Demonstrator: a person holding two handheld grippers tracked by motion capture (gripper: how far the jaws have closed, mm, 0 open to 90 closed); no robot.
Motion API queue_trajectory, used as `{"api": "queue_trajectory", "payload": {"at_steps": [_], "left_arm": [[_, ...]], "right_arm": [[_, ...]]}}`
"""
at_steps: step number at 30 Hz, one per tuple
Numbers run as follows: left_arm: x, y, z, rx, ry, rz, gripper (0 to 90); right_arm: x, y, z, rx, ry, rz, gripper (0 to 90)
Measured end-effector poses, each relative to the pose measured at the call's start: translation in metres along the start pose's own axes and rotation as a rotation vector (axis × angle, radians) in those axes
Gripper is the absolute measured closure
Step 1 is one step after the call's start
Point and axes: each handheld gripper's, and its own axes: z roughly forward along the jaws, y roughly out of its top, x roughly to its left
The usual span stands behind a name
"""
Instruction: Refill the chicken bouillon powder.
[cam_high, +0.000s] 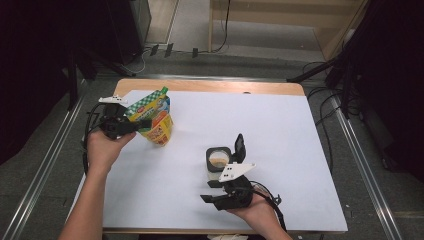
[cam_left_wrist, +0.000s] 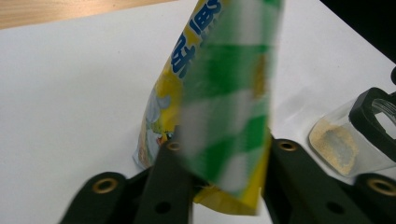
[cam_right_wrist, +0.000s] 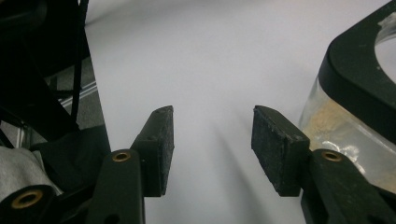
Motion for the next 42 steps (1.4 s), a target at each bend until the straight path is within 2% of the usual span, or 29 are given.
{"api": "queue_trajectory", "payload": {"at_steps": [1,3,6,10,12,14,21,25,30,34,35,37,42], "left_arm": [[-0.002,0.000,-0.001,-0.003,0.014,0.017,87.2],[-0.005,0.001,-0.001,0.001,0.032,0.038,90.0],[-0.007,0.004,-0.001,0.012,0.041,0.034,90.0],[-0.016,0.013,-0.006,0.013,0.053,0.052,90.0],[-0.022,0.018,-0.011,0.016,0.042,0.058,90.0],[-0.027,0.022,-0.015,0.016,0.026,0.047,90.0],[-0.043,0.033,-0.034,0.005,-0.056,0.038,90.0],[-0.051,0.034,-0.042,-0.011,-0.092,0.047,90.0],[-0.061,0.034,-0.047,0.005,-0.116,0.067,90.0],[-0.068,0.033,-0.048,0.012,-0.143,0.074,90.0],[-0.069,0.033,-0.049,0.009,-0.158,0.074,90.0],[-0.073,0.033,-0.051,0.006,-0.168,0.077,90.0],[-0.083,0.032,-0.056,0.012,-0.188,0.095,90.0]], "right_arm": [[0.000,0.001,0.001,-0.002,0.001,0.004,50.4],[0.000,0.002,0.002,-0.005,-0.007,0.000,50.3],[0.002,0.006,0.006,-0.008,-0.016,-0.015,50.3],[0.003,0.014,0.010,-0.009,-0.007,-0.028,49.8],[0.003,0.020,0.012,-0.010,-0.005,-0.023,49.8],[0.002,0.026,0.014,-0.018,-0.009,-0.023,49.8],[0.006,0.039,0.028,-0.055,-0.009,-0.040,49.3],[0.010,0.039,0.039,-0.054,-0.009,-0.050,49.3],[0.011,0.039,0.053,-0.034,0.005,-0.031,51.6],[0.012,0.036,0.065,-0.018,-0.003,-0.023,53.5],[0.012,0.035,0.068,-0.022,-0.004,-0.021,54.4],[0.012,0.035,0.073,-0.026,-0.004,-0.006,55.5],[0.012,0.034,0.090,-0.026,-0.016,-0.006,55.4]]}}
